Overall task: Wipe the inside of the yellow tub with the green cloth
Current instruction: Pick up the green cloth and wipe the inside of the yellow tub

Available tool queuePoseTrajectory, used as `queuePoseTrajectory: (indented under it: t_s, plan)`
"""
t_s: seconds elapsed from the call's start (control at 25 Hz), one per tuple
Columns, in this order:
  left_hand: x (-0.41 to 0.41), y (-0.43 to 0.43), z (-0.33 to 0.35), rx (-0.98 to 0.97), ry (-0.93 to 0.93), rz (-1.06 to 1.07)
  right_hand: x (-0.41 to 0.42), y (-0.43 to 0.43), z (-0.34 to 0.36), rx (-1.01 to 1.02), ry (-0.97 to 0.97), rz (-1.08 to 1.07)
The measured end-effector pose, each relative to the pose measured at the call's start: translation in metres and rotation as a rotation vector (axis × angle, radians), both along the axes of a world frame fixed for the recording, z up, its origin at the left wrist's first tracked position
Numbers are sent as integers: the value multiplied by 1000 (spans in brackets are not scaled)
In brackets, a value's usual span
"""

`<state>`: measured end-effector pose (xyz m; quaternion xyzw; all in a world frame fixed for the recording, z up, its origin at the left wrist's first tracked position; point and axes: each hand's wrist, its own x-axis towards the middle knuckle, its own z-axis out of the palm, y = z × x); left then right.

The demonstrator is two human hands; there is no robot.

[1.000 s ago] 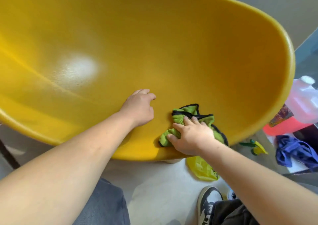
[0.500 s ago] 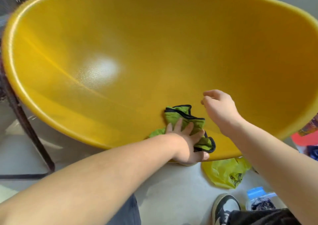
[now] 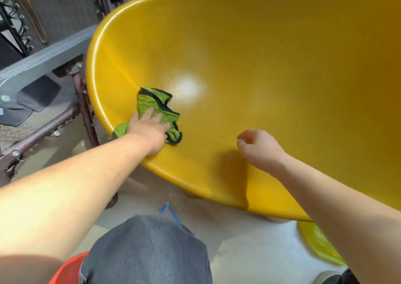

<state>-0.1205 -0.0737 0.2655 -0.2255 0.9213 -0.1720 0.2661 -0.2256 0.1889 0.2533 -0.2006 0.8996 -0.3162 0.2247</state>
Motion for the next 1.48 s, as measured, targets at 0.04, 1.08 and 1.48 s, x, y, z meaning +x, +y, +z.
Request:
queuePoseTrajectory:
  t_s: [0.04,1.08,1.48]
  plan:
    - [0,11,-6,-1,31,22,2,-7,-1,-5,1,29]
    - [-3,-87,62,-293,242,-213,-38,-154,-1,-206,-30,118]
    - [25,118,0,542,-189,106,1,-5,26,70,83,364]
